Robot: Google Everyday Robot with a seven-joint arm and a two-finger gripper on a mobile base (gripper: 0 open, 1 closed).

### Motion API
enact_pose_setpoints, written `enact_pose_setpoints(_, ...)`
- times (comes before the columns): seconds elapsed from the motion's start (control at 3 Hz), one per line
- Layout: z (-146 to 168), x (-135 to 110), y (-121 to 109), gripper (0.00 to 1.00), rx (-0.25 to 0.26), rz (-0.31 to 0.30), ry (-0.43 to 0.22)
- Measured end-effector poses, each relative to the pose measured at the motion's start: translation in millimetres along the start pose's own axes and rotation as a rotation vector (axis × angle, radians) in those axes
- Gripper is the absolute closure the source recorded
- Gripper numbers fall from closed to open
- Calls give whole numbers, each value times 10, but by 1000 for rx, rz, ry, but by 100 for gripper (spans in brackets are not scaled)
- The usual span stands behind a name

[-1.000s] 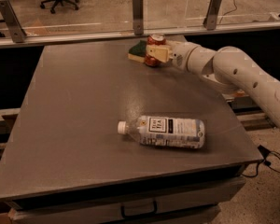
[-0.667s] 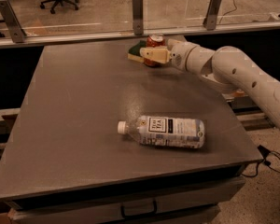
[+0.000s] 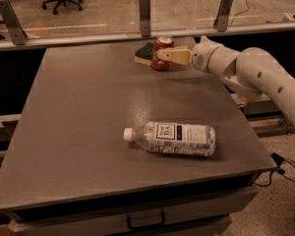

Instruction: Move coke can near sponge

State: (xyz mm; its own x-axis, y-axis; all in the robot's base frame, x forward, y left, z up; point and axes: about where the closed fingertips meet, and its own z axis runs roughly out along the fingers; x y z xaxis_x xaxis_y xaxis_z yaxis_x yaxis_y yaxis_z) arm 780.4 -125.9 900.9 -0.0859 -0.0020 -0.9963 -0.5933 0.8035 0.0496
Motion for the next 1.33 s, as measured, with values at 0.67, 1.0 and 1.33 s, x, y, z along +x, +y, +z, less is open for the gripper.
enact_pose_setpoints(0.67, -1176, -1257, -936, 0, 213, -273, -220)
enact_pose_setpoints(1.0, -1974, -1982, -1298, 0, 378, -433, -358)
enact_pose_setpoints(1.33, -2029, -2346, -1115, 0, 386, -502, -431)
